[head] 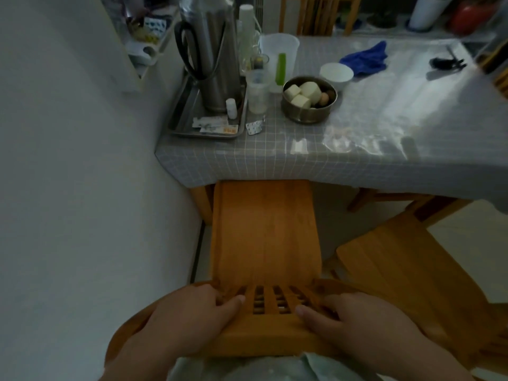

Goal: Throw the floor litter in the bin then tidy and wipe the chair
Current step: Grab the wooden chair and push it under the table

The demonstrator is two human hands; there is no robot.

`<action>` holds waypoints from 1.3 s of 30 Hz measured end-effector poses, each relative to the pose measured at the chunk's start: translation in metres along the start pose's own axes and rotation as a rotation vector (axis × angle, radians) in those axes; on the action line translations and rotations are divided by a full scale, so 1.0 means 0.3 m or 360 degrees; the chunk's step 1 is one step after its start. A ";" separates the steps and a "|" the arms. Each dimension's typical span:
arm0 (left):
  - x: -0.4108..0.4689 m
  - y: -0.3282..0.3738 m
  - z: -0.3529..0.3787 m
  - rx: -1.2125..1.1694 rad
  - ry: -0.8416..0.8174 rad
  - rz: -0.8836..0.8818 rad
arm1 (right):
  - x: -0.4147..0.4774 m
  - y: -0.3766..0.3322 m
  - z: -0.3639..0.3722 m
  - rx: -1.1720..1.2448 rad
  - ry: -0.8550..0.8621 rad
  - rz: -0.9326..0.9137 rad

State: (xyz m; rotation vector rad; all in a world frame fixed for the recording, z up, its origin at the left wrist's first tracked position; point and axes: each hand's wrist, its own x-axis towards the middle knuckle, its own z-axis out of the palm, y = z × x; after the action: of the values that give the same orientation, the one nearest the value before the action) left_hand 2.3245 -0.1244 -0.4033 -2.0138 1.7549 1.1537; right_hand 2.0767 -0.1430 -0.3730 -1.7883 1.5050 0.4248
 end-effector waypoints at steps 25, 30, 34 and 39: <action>0.819 0.131 -0.666 0.0149 -0.0135 0.0106 | 0.771 -0.055 -0.639 0.0063 0.0038 0.0114; 0.909 0.163 -0.715 0.0105 -0.0153 0.0081 | 0.853 -0.036 -0.694 0.0038 0.0033 0.0100; 0.952 0.189 -0.746 0.0092 -0.0157 0.0053 | 0.903 -0.008 -0.730 -0.0004 0.0078 0.0098; 0.965 0.245 -0.769 0.0131 -0.0194 0.0030 | 0.924 0.034 -0.755 0.0017 0.0164 0.0091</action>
State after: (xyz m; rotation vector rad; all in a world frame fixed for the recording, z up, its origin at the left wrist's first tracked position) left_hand 2.3420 -0.5008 -0.4243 -1.8441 1.7355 1.1637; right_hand 2.0905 -0.4989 -0.4115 -1.7864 1.6296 0.3565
